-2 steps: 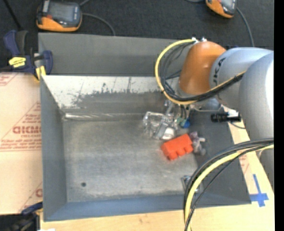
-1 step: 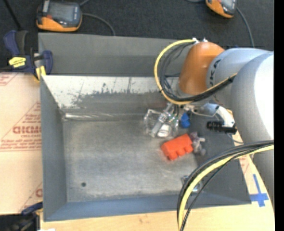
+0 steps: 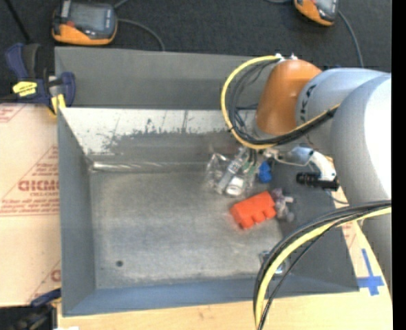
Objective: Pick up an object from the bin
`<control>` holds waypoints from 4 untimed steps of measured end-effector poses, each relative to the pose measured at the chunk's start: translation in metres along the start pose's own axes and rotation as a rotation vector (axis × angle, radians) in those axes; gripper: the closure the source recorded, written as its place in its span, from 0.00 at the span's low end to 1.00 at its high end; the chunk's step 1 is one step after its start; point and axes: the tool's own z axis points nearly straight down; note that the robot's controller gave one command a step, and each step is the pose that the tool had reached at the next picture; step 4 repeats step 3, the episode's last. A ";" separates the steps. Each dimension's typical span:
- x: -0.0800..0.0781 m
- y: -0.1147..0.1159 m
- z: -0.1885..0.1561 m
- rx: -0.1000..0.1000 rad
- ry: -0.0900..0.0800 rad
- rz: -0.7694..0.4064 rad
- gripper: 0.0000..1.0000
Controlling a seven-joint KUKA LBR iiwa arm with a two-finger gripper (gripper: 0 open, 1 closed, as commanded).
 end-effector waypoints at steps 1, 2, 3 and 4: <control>-0.002 0.000 -0.029 0.013 0.015 -0.007 1.00; -0.004 0.000 -0.076 0.008 0.009 -0.008 1.00; -0.006 0.000 -0.121 0.008 0.010 -0.013 1.00; -0.006 0.000 -0.121 0.008 0.010 -0.013 1.00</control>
Offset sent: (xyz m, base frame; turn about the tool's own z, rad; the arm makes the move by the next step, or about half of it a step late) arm -0.0001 -0.0002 0.0246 -0.0001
